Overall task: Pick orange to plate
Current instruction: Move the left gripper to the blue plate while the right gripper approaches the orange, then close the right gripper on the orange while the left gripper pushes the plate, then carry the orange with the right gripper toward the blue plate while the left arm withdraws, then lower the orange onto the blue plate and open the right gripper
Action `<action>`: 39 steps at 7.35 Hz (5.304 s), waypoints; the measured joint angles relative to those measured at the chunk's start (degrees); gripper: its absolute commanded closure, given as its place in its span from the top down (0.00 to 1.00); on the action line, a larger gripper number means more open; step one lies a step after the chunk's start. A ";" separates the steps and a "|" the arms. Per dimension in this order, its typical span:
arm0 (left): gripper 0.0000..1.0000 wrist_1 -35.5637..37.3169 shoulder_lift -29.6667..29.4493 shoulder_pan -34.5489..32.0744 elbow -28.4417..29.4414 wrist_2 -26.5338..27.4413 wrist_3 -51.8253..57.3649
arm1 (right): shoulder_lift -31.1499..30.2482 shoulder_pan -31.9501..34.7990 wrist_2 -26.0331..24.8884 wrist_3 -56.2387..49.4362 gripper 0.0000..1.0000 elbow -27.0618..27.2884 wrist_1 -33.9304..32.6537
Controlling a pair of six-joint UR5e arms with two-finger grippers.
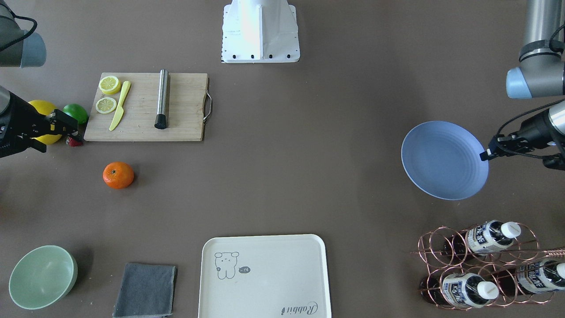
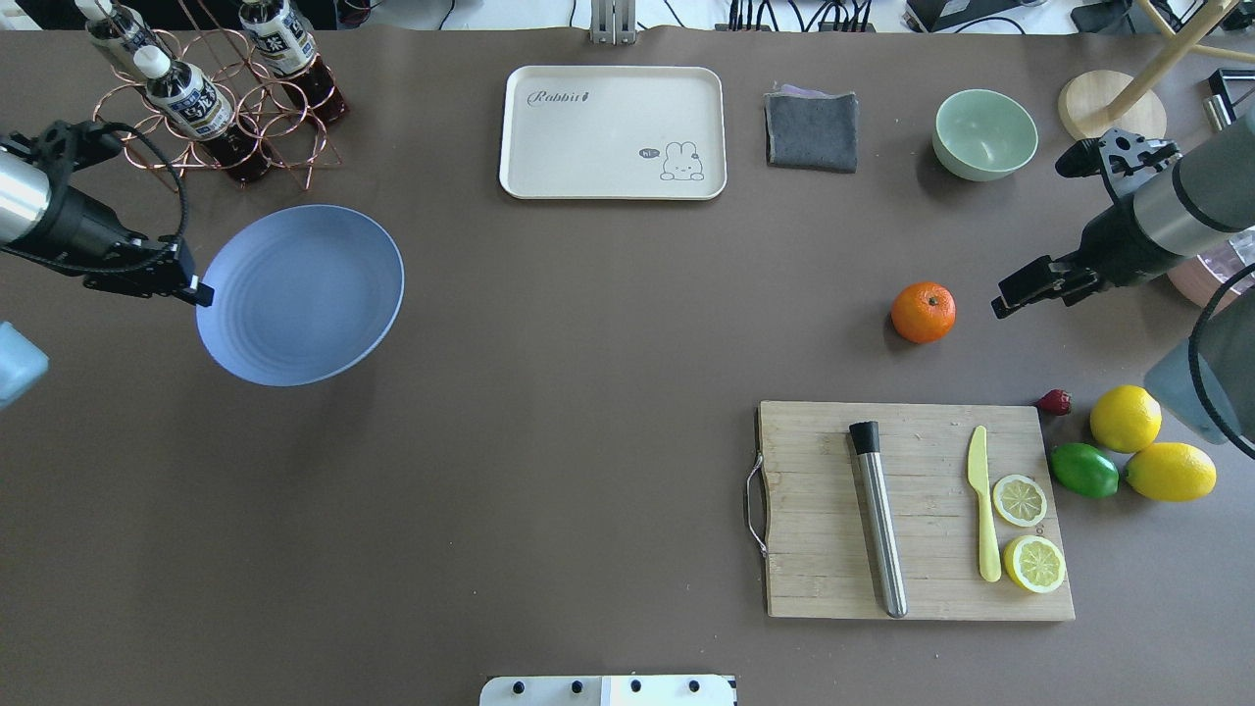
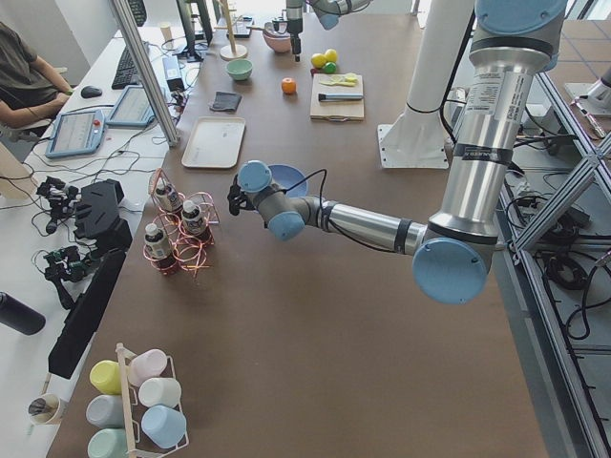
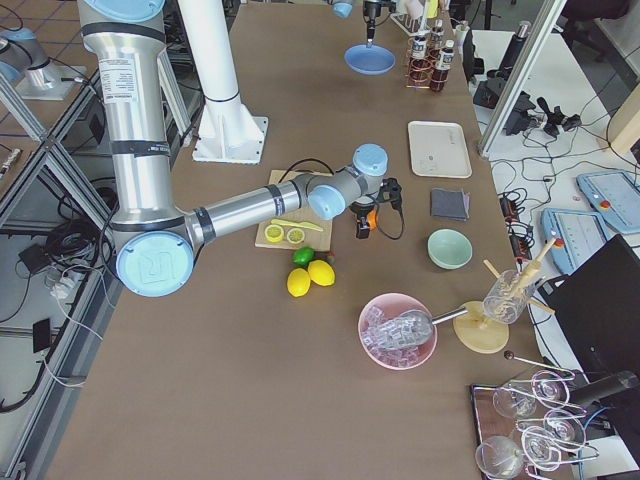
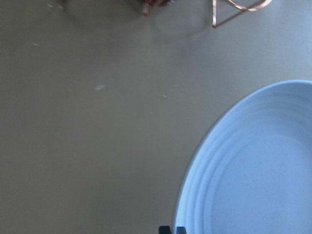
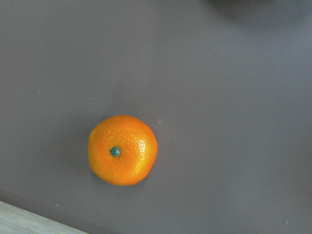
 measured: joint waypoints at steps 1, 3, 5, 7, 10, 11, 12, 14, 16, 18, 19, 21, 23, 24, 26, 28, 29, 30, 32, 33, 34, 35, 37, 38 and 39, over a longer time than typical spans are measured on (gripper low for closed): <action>0.00 -0.08 -2.65 5.27 -1.33 4.51 -5.91 | 2.15 -1.01 -1.33 0.27 0.98 -1.68 -0.02; 0.00 -0.18 -7.68 14.89 -1.72 13.40 -13.75 | 5.84 -2.77 -3.91 0.96 0.98 -5.18 0.17; 0.00 -0.05 -11.52 22.07 -1.30 20.67 -18.44 | 8.47 -4.39 -6.14 2.06 0.98 -7.74 0.24; 0.00 0.07 -13.39 25.17 -1.05 23.86 -20.20 | 9.91 -5.92 -7.43 3.87 0.98 -8.68 0.25; 0.00 -0.01 -14.24 26.72 -0.64 25.39 -20.87 | 10.41 -7.81 -9.99 4.53 0.96 -9.70 0.23; 0.00 -0.02 -14.26 26.76 -0.61 25.44 -20.89 | 10.43 -8.16 -10.58 4.39 0.95 -10.09 0.21; 0.00 -0.03 -14.26 26.78 -0.57 25.54 -20.90 | 10.46 -8.44 -10.83 4.33 0.94 -10.55 0.23; 0.52 -0.05 -14.21 26.94 -0.53 26.31 -20.90 | 10.48 -8.76 -10.95 4.30 0.73 -11.18 0.25; 0.87 -0.10 -14.14 27.02 -0.63 26.59 -20.91 | 10.49 -8.79 -10.94 4.38 0.02 -11.28 0.29; 0.90 -0.12 -13.88 26.72 -1.26 26.66 -20.91 | 11.15 -8.70 -10.67 4.68 0.00 -10.87 0.13; 0.91 -0.12 -13.64 26.38 -2.02 26.61 -20.91 | 12.70 -8.65 -10.44 5.73 0.00 -10.46 -0.29; 0.94 -0.22 -9.47 24.02 -5.39 26.09 -20.25 | 16.71 -10.66 -10.67 13.65 0.00 -8.77 -0.80; 0.95 -0.27 -2.43 17.71 -8.74 21.78 -14.23 | 21.78 -16.76 -14.38 25.60 0.00 -7.53 -1.08; 0.95 -0.21 -0.34 14.16 -8.94 19.01 -10.68 | 24.14 -20.34 -17.29 30.81 0.00 -7.24 -1.30; 0.95 -0.10 1.90 9.35 -8.22 16.91 -6.79 | 31.25 -27.63 -23.38 38.63 0.00 -7.38 -6.45; 0.95 -0.73 3.15 8.16 -7.64 16.82 -6.17 | 35.06 -31.74 -27.47 41.36 0.00 -8.00 -10.18; 0.95 -2.08 4.03 8.04 -7.52 16.73 -6.14 | 35.68 -32.50 -28.46 41.78 0.00 -8.75 -10.52; 0.95 -3.38 4.83 8.02 -7.53 16.60 -6.14 | 36.11 -32.81 -28.97 41.93 0.00 -9.65 -10.55; 0.95 -4.37 5.41 8.04 -7.58 16.51 -6.14 | 36.49 -33.21 -29.29 41.94 0.00 -11.06 -10.49; 0.95 -4.51 5.45 8.06 -7.57 16.51 -6.14 | 36.49 -33.45 -29.40 41.92 0.41 -11.55 -10.48; 0.95 -4.57 5.47 8.07 -7.56 16.48 -6.14 | 36.50 -33.68 -29.58 41.92 0.57 -11.86 -10.47; 0.95 -4.59 5.48 8.06 -7.64 16.46 -6.14 | 36.51 -33.95 -29.82 41.90 0.58 -12.05 -10.47; 0.95 -4.60 5.49 8.00 -7.80 16.45 -6.19 | 36.50 -34.46 -30.47 41.84 0.74 -12.12 -10.42; 0.96 -4.60 5.49 8.00 -7.83 16.46 -6.21 | 36.50 -34.52 -30.59 41.81 0.93 -12.12 -10.40; 0.96 -4.58 5.49 8.00 -7.86 16.43 -6.24 | 36.50 -34.55 -30.63 41.81 0.99 -12.08 -10.39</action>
